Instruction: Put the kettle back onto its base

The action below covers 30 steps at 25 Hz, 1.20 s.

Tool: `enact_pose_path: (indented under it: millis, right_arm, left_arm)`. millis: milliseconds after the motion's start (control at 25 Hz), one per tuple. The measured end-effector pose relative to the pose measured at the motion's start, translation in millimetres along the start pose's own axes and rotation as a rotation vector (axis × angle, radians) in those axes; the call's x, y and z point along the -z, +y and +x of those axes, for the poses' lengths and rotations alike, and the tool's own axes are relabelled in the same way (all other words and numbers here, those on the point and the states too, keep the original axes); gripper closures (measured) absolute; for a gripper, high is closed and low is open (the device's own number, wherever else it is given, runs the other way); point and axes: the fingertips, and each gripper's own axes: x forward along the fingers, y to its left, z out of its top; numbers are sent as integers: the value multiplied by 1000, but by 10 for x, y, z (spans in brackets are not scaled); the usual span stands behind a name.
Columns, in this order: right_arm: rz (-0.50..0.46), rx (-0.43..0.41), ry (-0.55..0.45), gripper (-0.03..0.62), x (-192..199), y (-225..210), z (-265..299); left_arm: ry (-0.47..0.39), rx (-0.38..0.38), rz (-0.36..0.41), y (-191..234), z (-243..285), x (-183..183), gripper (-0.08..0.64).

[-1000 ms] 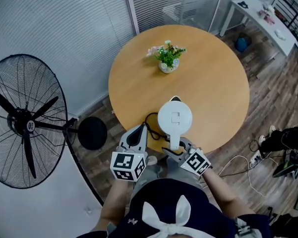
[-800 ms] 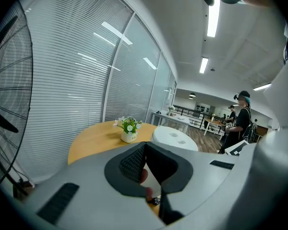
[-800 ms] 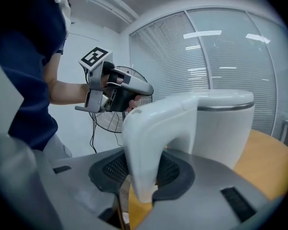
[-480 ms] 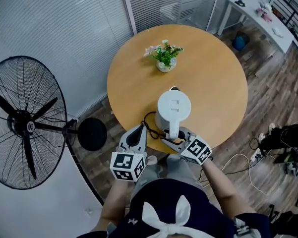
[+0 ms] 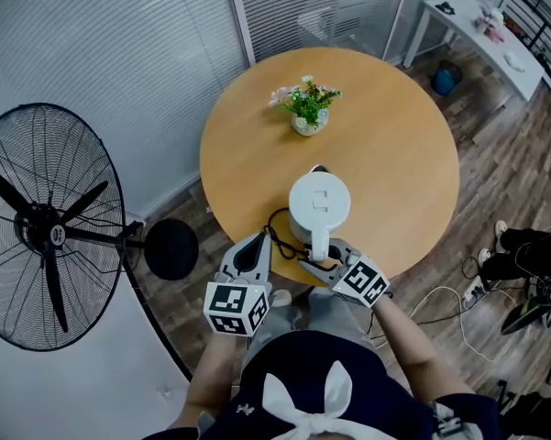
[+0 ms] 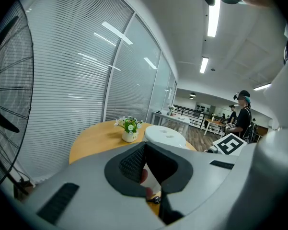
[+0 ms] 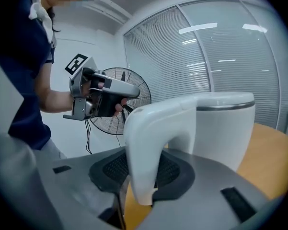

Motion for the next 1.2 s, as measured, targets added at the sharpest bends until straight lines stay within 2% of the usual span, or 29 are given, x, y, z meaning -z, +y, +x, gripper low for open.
enact_pose_path:
  millis: [240, 440, 640, 760, 880, 1200]
  right_arm:
    - [2, -37, -65, 461, -19, -10, 12]
    - [7, -47, -61, 462, -28, -59, 14]
    - [39, -24, -70, 459, -24, -41, 13]
    - [73, -20, -69, 395, -38, 7, -2]
    - [97, 16, -73, 357, -37, 3, -52]
    - [145, 99, -104, 354, -64, -81, -263]
  left_arm:
    - [2, 19, 2, -13, 45, -4, 538]
    - [6, 43, 10, -76, 106, 2, 538]
    - [11, 62, 17, -123, 136, 20, 538]
    - [14, 65, 21, -125, 136, 14, 538]
    - [15, 66, 24, -119, 134, -2, 538]
    - [14, 79, 31, -132, 155, -22, 538]
